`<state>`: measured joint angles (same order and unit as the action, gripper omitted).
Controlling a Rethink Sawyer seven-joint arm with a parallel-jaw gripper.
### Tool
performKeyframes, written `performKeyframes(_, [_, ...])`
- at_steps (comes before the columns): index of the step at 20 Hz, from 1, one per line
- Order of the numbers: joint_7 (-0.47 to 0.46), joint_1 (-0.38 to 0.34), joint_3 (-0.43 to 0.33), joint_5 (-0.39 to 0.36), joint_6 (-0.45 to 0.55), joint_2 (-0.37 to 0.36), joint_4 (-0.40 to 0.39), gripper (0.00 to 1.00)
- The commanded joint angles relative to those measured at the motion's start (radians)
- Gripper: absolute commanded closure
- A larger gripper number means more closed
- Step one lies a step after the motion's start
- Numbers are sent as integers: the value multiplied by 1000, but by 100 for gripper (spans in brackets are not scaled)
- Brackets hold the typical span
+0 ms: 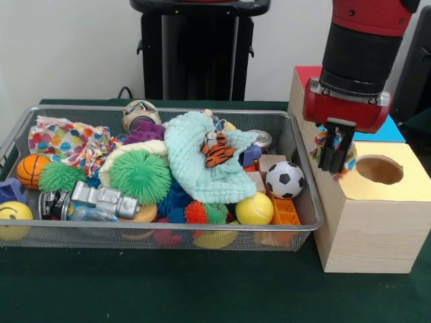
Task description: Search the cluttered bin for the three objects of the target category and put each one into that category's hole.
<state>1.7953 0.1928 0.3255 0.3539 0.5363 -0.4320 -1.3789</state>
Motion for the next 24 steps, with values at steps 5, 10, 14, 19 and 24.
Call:
performKeyframes(5, [340,63,-38,54,78,88,37,100])
performKeyframes(10, [345,72,-41,53,74,76,12,100])
performKeyframes(14, [359,85,-35,53,51,73,-4,100])
performKeyframes(19, [375,104,-27,53,43,63,-19,100])
performKeyframes(24, [351,95,-31,44,22,64,-23,100])
